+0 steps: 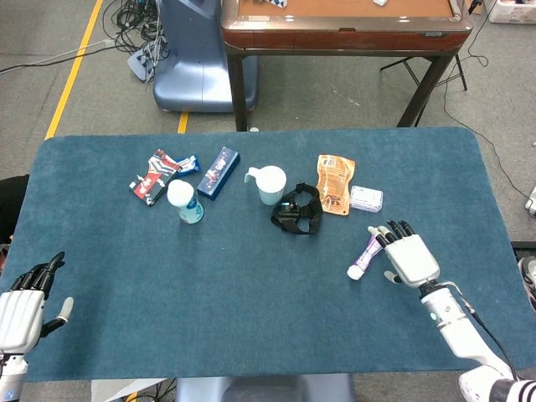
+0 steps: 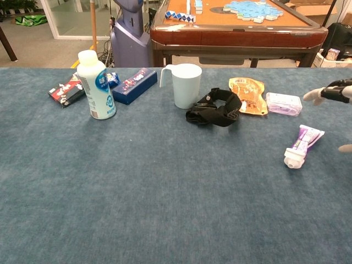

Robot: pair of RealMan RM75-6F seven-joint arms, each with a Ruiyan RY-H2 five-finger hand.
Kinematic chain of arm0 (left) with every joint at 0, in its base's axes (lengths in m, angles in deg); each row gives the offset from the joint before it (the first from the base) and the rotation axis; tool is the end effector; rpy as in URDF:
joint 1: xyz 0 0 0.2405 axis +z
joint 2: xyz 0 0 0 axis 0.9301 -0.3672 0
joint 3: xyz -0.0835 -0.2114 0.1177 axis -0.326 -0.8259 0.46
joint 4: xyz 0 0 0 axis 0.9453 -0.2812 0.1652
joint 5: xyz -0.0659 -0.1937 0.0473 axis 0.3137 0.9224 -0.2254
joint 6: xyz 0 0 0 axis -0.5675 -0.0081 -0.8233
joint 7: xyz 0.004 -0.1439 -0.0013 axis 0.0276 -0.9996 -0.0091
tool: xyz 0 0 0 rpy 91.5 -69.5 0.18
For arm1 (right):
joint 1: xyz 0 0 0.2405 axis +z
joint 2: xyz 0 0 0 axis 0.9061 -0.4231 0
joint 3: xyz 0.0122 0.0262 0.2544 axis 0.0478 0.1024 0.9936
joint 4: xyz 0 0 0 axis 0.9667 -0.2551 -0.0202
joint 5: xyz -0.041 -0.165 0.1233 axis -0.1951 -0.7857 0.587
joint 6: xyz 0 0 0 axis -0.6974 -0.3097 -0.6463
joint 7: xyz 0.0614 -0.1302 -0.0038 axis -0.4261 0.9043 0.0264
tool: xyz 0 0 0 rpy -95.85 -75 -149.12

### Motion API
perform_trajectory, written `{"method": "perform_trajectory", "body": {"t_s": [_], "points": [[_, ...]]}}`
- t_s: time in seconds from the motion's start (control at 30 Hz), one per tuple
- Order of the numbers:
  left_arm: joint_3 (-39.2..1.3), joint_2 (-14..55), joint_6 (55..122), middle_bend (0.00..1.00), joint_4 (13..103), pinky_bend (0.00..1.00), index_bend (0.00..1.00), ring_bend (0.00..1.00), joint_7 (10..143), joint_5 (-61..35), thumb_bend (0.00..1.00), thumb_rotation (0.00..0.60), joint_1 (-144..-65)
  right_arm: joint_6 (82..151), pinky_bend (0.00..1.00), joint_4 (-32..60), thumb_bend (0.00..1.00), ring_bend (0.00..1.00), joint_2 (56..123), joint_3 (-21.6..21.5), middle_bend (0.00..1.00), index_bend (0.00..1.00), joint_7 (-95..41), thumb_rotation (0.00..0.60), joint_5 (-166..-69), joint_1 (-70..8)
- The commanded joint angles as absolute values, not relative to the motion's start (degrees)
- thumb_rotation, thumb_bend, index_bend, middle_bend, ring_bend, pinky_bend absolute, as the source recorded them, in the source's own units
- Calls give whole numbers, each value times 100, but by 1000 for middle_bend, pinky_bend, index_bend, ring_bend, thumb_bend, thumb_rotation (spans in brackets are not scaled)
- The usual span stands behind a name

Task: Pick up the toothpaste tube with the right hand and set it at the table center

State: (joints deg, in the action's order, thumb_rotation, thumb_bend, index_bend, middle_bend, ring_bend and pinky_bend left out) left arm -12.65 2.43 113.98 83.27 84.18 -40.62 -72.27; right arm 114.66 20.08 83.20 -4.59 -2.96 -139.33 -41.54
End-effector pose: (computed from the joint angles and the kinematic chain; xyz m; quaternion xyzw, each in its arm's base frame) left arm -0.2848 0.1702 0.1525 -0.5976 -0.3560 -0.4007 0.5963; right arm -0.2725 -0.2853 0.0621 0.7718 -0.2428 0.2653 0.5244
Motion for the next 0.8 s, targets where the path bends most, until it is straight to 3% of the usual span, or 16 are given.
{"method": "perform_trajectory", "body": {"t_s": [0.03, 0.33, 0.8], "points": [[-1266, 234, 11396, 206, 8321, 232, 37, 173, 8403, -4059, 355, 600, -7222, 11425, 148, 1640, 0, 76, 8650, -492, 149, 14, -178, 600, -13948, -4013], [-1276, 219, 11352, 205, 8289, 232, 37, 173, 8323, -4054, 355, 600, -7233, 11415, 131, 945, 0, 41, 9180, -619, 104, 0, -93, 600, -14080, -3834], [-1258, 160, 11324, 198, 8238, 231, 37, 173, 8131, -4048, 355, 600, -7209, 11476, 130, 262, 0, 41, 9944, -455, 105, 0, -57, 600, -14005, -3525]]}}
